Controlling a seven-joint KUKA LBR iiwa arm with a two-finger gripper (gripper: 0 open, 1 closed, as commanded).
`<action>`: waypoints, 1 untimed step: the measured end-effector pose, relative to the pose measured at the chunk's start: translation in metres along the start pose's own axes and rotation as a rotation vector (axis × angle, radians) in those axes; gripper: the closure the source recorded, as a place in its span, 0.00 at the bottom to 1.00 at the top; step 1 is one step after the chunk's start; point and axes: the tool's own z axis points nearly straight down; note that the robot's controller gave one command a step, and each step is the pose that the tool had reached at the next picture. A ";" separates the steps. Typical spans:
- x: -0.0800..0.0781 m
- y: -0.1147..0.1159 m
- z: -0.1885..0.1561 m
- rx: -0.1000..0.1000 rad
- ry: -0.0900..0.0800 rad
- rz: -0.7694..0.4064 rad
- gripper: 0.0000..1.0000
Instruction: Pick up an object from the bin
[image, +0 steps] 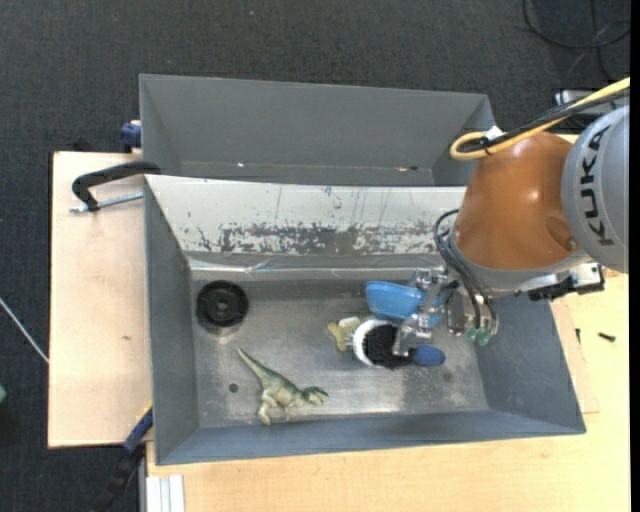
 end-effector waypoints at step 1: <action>0.006 0.001 -0.042 0.001 0.003 -0.007 1.00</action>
Offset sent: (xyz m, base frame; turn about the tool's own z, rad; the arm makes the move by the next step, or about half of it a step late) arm -0.0071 0.0011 0.0394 -0.0054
